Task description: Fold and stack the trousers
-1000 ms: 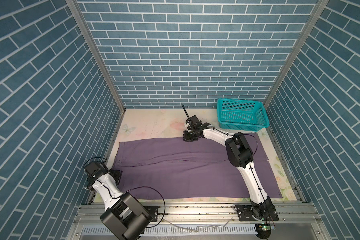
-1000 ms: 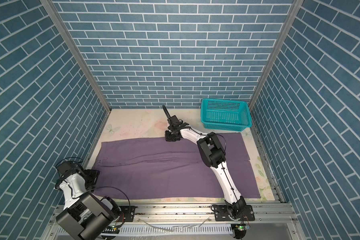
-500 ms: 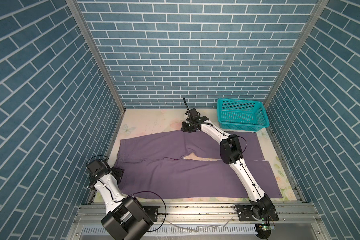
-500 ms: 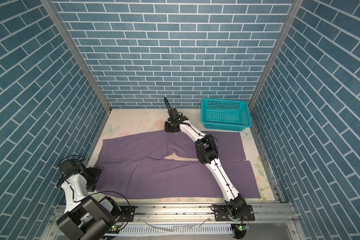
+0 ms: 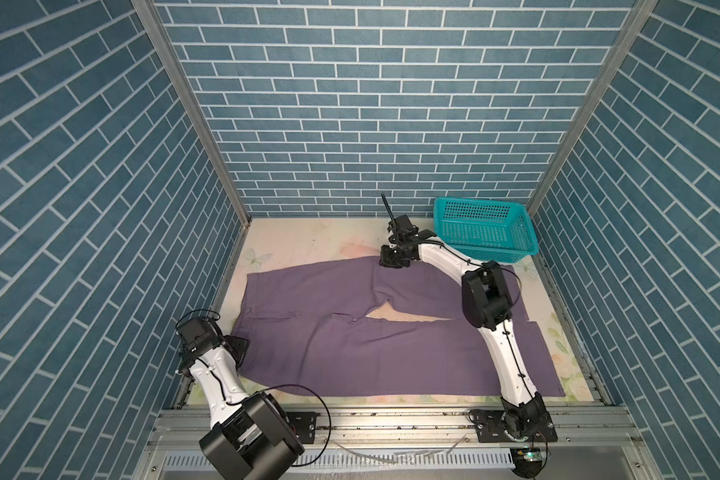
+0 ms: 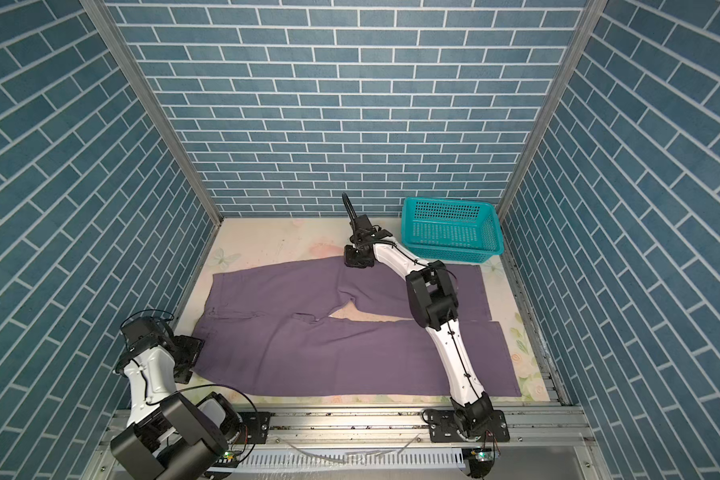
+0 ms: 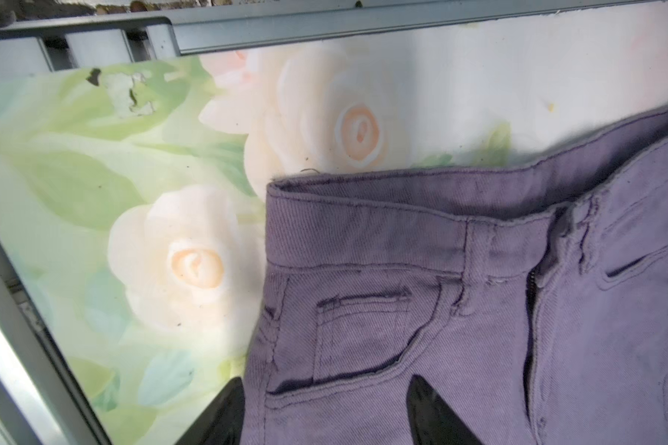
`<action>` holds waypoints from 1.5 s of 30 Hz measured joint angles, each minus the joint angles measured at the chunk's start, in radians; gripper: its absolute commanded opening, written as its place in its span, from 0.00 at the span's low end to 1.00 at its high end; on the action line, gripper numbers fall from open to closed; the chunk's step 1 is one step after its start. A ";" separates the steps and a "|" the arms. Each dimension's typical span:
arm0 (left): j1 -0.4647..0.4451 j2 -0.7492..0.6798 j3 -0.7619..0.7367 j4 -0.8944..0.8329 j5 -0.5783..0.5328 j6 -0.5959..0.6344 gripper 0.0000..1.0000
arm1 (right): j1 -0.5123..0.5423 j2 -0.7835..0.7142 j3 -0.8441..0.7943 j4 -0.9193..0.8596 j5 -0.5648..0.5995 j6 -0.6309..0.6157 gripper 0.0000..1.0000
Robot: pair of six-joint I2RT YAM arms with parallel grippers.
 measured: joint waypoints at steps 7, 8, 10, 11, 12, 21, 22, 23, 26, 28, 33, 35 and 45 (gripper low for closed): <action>0.000 0.003 -0.019 0.020 0.020 -0.004 0.70 | -0.042 -0.686 -0.558 -0.051 0.172 0.035 0.34; 0.000 0.003 -0.022 0.023 0.027 -0.004 0.70 | -0.069 -0.761 -0.637 -0.075 0.197 0.053 0.37; 0.000 0.002 -0.024 0.024 0.037 -0.004 0.70 | -0.129 -0.872 -0.782 -0.145 0.245 0.094 0.43; 0.000 0.001 -0.024 0.026 0.042 -0.004 0.70 | -0.166 -0.920 -0.856 -0.189 0.267 0.118 0.45; 0.000 0.000 -0.024 0.028 0.047 -0.003 0.70 | -0.203 -0.959 -0.917 -0.231 0.281 0.138 0.49; 0.000 -0.003 -0.024 0.046 0.078 -0.003 0.70 | -0.681 -1.297 -1.165 -0.465 0.325 0.212 0.99; 0.000 -0.003 -0.024 0.046 0.080 -0.003 0.71 | -0.748 -1.299 -1.168 -0.467 0.320 0.211 0.99; 0.000 -0.003 -0.024 0.046 0.080 -0.003 0.71 | -0.818 -1.297 -1.170 -0.466 0.311 0.211 0.99; 0.000 -0.003 -0.025 0.047 0.081 -0.004 0.71 | -0.994 -1.291 -1.183 -0.453 0.276 0.210 0.99; 0.000 -0.003 -0.025 0.047 0.081 -0.003 0.71 | -1.103 -1.282 -1.203 -0.434 0.247 0.209 0.98; 0.000 0.013 -0.025 0.051 0.087 -0.003 0.71 | -1.344 -1.220 -1.280 -0.390 0.181 0.203 0.98; 0.000 0.020 -0.026 0.055 0.090 -0.003 0.70 | -1.397 -1.210 -1.302 -0.380 0.174 0.203 0.98; 0.000 0.034 -0.030 0.069 0.096 -0.003 0.70 | -1.490 -1.193 -1.387 -0.272 0.152 0.224 0.71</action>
